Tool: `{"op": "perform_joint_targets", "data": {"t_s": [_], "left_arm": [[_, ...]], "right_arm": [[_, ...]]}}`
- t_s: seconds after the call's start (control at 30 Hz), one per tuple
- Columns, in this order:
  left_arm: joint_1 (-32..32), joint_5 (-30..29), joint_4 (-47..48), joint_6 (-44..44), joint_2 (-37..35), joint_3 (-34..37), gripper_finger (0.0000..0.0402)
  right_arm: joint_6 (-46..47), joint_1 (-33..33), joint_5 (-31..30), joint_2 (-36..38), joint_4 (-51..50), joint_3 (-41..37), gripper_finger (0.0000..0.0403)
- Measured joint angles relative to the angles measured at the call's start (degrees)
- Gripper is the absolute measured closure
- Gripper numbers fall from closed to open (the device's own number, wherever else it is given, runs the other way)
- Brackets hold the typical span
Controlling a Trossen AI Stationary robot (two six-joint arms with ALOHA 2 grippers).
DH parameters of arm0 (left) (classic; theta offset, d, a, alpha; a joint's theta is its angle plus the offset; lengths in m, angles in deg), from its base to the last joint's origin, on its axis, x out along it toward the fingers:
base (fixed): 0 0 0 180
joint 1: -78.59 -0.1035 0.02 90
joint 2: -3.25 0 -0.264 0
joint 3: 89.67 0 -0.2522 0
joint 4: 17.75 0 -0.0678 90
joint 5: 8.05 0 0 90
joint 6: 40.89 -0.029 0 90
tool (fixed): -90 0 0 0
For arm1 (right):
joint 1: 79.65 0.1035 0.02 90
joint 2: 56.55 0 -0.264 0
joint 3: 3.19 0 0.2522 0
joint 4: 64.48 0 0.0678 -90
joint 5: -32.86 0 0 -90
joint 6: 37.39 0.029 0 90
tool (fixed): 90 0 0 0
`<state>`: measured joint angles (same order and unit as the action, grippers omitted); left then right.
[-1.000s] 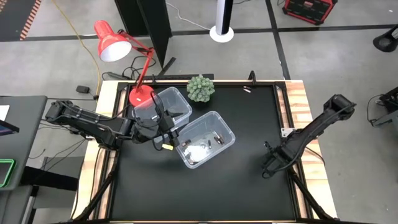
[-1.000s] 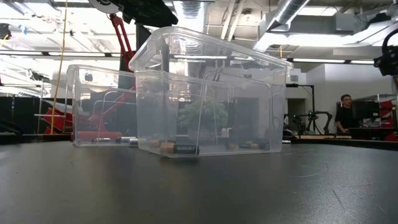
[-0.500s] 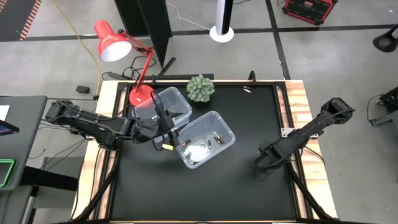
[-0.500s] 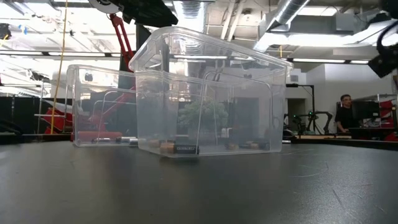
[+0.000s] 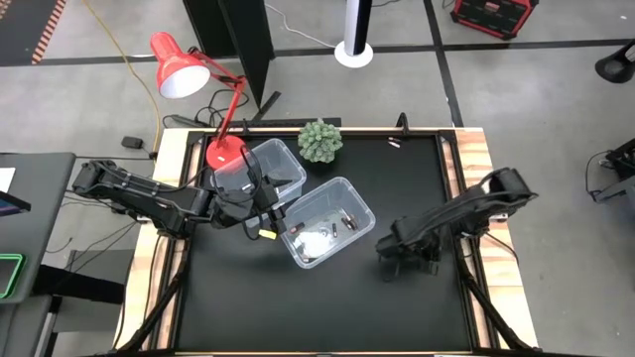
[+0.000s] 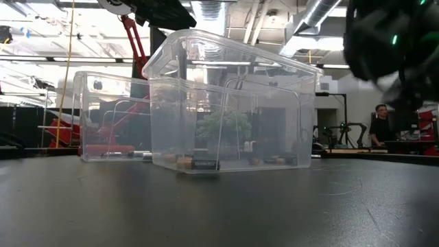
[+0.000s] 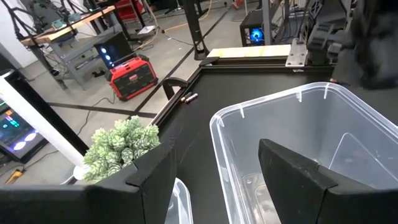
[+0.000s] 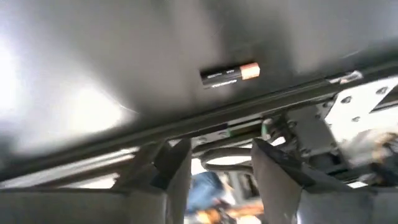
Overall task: Sort batteries
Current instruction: Put the brown battery into the bottom transparent bin
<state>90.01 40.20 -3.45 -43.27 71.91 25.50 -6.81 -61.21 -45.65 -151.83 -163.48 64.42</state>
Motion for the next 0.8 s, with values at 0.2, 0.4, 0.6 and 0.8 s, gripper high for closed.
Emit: {"op": "perform_joint_targets", "data": {"t_s": [0.2, 0.4, 0.6, 0.8], "left_arm": [[0.0, 0.0, 0.1, 0.0, 0.0, 0.0, 0.0182], [0.0, 0.0, 1.0, 0.0, 0.0, 0.0, 0.0182], [0.0, 0.0, 1.3, -0.4, 0.0, 0.0, 0.0182], [0.0, 0.0, 1.3, -0.3, 0.0, 0.0, 0.0182]], "right_arm": [[-7.1, -0.6, -0.8, -9.0, -0.4, 0.0, 0.0155], [-8.7, -0.6, -1.1, -14.4, 1.0, 0.0, 0.0111], [-9.8, -0.7, -1.1, -16.9, 3.2, 0.0, 0.0099], [-10.1, -1.0, -1.1, -18.4, 4.8, 0.1, 0.0099]]}}
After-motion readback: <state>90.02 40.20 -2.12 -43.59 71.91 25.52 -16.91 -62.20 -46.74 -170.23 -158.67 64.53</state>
